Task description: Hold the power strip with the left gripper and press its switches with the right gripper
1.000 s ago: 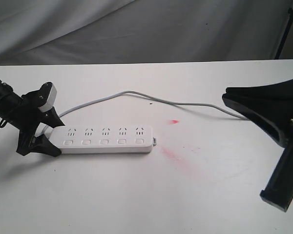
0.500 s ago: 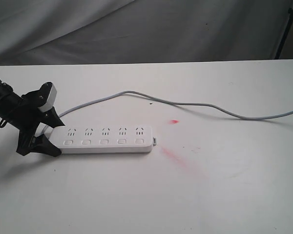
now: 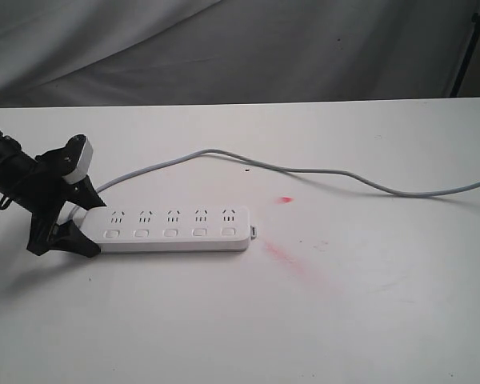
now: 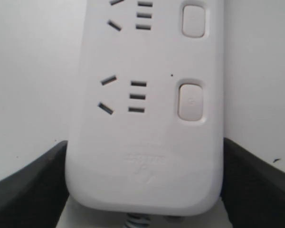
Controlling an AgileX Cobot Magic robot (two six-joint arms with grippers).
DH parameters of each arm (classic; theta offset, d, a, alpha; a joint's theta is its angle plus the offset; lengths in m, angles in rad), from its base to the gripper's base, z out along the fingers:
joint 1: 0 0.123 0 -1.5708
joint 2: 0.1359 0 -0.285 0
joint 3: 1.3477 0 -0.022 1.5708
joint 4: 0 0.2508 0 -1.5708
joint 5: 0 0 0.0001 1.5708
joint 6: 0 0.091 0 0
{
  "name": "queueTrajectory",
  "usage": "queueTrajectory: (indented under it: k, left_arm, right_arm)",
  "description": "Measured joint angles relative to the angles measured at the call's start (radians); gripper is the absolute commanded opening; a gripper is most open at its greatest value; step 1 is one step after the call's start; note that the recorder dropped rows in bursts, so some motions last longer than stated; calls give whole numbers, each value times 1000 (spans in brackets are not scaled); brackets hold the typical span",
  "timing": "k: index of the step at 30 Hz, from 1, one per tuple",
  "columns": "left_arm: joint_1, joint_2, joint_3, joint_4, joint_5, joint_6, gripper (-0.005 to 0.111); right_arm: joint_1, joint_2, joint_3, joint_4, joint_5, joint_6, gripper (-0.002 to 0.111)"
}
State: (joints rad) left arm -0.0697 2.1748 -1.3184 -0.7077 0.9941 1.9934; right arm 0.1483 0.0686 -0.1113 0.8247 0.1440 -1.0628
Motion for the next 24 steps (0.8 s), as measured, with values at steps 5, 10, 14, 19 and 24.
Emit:
queueTrajectory:
  k: [5,10,14,19,24]
  left_arm:
    - [0,0,0,0,0,0,65]
    - [0,0,0,0,0,0,65]
    - [0,0,0,0,0,0,65]
    - [0,0,0,0,0,0,65]
    - [0,0,0,0,0,0,65]
  right_arm:
    - [0,-9,14,-442,-2,491,0]
    - [0,-61,88,-653,-23,734,0]
    - [0,-63,107,-677,-33,774,0]
    - [0,-63,107,-681,-33,776,0]
    - [0,-63,107,-681,-33,776,0]
